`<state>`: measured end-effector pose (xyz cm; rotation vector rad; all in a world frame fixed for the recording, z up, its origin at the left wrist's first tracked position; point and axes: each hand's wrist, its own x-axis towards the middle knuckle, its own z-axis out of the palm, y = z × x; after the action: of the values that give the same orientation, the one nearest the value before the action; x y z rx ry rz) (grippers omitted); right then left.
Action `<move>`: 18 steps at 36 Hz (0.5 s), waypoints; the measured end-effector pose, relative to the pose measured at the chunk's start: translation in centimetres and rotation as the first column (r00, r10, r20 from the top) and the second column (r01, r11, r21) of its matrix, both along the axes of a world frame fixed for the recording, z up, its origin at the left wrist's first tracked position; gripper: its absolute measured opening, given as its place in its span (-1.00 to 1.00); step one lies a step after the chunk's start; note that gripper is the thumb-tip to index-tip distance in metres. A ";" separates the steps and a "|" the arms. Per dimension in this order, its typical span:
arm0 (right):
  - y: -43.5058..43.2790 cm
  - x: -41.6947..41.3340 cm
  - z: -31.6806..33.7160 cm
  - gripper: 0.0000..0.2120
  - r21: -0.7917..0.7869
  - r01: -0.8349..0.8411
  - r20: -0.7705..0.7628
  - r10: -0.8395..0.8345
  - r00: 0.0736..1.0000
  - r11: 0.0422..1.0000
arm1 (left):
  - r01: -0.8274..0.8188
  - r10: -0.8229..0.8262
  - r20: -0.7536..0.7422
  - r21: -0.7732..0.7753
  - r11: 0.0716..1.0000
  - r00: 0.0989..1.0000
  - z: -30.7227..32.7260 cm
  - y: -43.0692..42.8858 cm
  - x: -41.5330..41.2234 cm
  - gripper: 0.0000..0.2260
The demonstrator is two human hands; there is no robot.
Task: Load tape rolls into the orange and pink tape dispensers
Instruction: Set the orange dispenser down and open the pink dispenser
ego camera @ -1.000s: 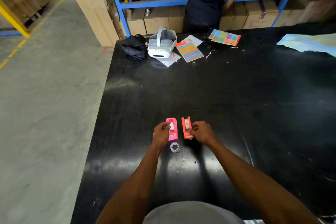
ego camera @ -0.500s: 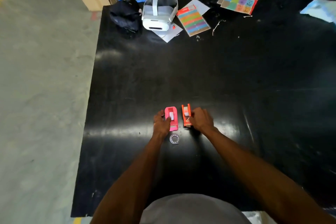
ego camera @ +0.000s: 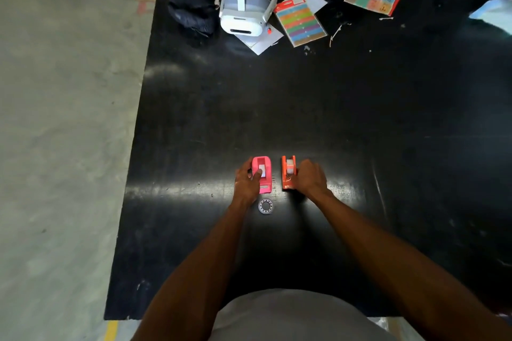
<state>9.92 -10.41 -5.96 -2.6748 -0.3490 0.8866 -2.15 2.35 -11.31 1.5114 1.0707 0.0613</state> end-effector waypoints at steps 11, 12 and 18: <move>-1.2 -0.7 0.8 -0.90 -0.008 -0.022 0.099 0.023 0.995 1.000 | 0.089 -0.089 0.006 -0.058 0.994 0.996 0.3 0.5 -0.6 -0.52; -1.3 -0.7 0.6 -0.90 0.002 -0.026 0.103 0.025 0.994 1.000 | 0.089 -0.089 0.011 -0.075 0.993 0.996 0.6 0.4 -0.8 -0.52; -2.3 -1.7 2.0 -0.87 0.034 -0.031 0.142 0.025 0.990 0.999 | 0.109 -0.105 0.030 -0.151 0.983 0.994 2.8 -0.2 -1.8 -0.57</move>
<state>8.20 -12.67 -3.91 -2.7120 -0.4314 0.6933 -3.95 2.17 -8.46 1.4241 0.9535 -0.0774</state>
